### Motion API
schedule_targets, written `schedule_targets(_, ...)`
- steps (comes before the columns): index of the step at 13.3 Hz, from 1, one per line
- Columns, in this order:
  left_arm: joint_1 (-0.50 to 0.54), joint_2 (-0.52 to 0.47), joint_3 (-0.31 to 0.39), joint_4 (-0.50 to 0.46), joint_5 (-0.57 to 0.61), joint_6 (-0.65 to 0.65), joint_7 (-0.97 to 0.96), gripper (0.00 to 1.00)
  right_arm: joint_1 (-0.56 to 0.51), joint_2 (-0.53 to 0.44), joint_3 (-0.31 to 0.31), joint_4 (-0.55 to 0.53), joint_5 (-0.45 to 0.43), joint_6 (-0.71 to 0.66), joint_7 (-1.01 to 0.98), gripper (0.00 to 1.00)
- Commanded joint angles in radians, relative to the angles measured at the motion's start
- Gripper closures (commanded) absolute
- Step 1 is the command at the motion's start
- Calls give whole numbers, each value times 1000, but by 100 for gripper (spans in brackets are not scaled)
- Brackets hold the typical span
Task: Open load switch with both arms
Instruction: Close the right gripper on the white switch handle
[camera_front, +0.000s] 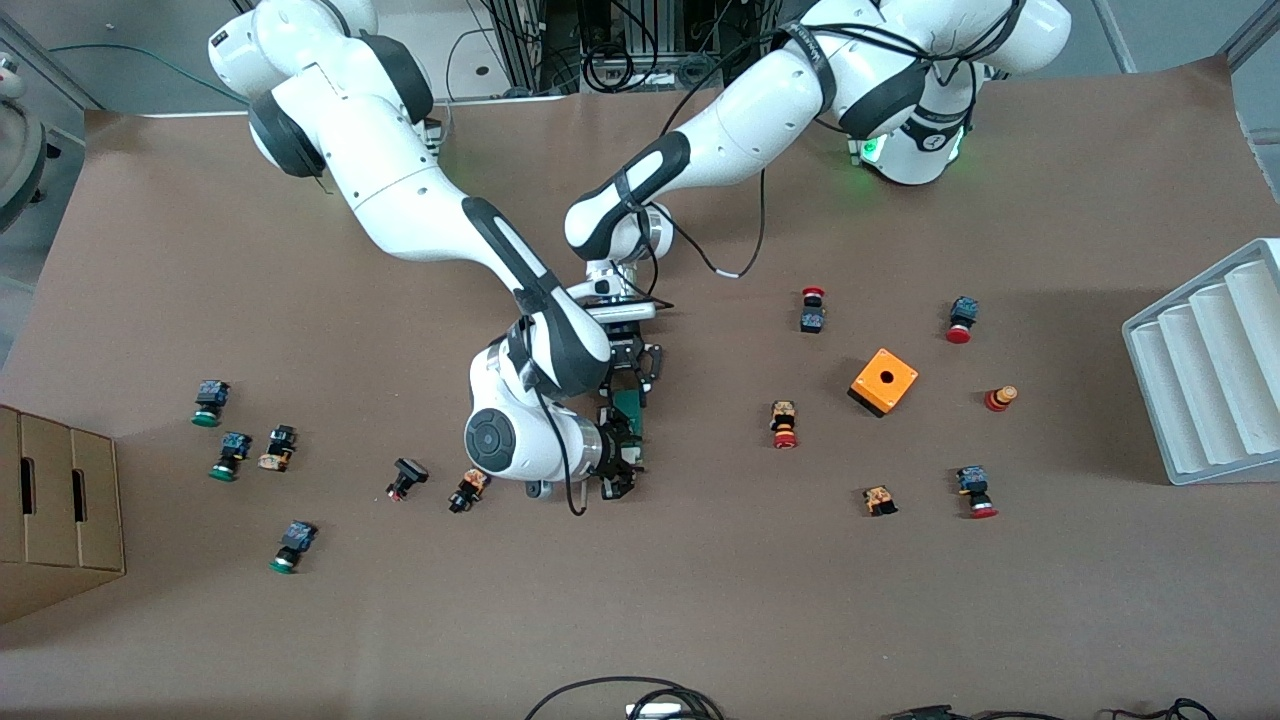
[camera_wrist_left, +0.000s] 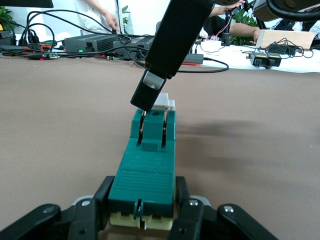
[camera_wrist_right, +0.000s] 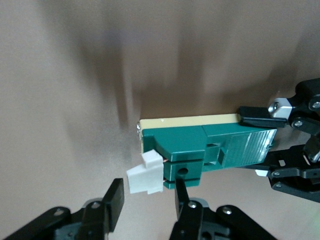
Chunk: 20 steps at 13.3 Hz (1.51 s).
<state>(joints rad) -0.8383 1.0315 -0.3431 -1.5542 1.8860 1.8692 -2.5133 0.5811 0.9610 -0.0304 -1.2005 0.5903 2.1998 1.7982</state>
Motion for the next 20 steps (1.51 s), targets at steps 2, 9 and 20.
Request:
schedule_targets(2,-5,16,-7,23,12,-9,-12,45,5,-13,-6,-25,16,-15,4,54)
schedule_targets(9,-5,16,-7,23,10,-9,-12,45,-4,-15,-6,-48,14,-9,1,60)
schedule_targets(20,-5,16,-8,22,9,-9,-12,45,-6,-39,-3,-90,2,-8,-2,71)
